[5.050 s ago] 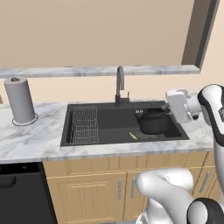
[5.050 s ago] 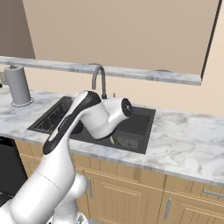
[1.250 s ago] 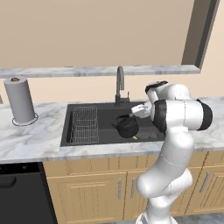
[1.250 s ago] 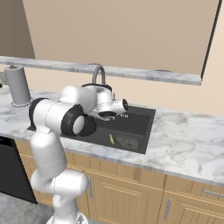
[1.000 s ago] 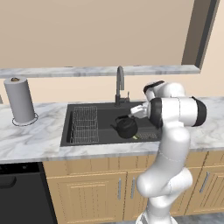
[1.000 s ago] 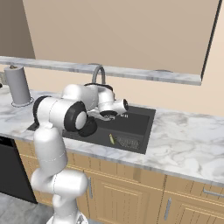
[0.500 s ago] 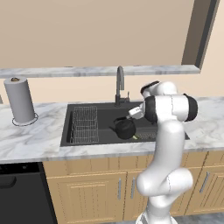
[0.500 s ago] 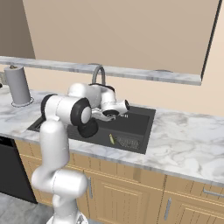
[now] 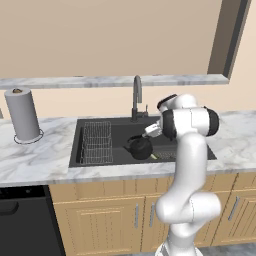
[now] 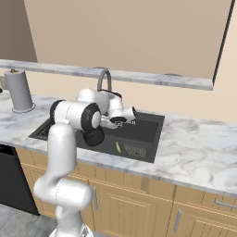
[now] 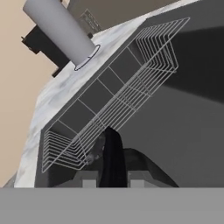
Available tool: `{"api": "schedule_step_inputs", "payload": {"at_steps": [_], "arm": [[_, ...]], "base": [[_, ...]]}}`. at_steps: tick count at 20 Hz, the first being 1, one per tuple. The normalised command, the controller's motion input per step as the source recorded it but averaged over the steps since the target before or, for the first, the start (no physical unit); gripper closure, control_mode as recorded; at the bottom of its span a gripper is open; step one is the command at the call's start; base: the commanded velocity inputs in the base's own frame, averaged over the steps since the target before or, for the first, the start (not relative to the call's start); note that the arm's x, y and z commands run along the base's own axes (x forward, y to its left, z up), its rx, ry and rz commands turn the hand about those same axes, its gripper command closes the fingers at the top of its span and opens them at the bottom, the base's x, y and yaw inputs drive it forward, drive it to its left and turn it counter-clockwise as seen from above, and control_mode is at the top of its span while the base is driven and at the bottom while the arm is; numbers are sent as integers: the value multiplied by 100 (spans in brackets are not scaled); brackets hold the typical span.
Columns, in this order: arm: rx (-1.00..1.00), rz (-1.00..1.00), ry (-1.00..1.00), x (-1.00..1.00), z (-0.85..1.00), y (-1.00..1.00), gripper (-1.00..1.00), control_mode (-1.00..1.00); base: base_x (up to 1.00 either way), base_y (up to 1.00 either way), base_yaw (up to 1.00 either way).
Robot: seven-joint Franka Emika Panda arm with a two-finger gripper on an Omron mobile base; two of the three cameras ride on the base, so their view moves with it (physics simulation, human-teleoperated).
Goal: Open the cabinet, pick the kettle from the cabinet, and place it in the sink.
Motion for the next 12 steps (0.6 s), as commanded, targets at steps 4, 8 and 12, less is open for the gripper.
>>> {"api": "schedule_step_inputs", "payload": {"at_steps": [4, 8, 12], "arm": [[0, 1, 0, 24, -18, 7, 100, -100], [0, 0, 0, 21, -17, 11, 100, -100], [0, 0, 0, 22, -18, 10, 100, -100]], "base": [[0, 0, 0], [0, 0, 0], [0, 0, 0]]}}
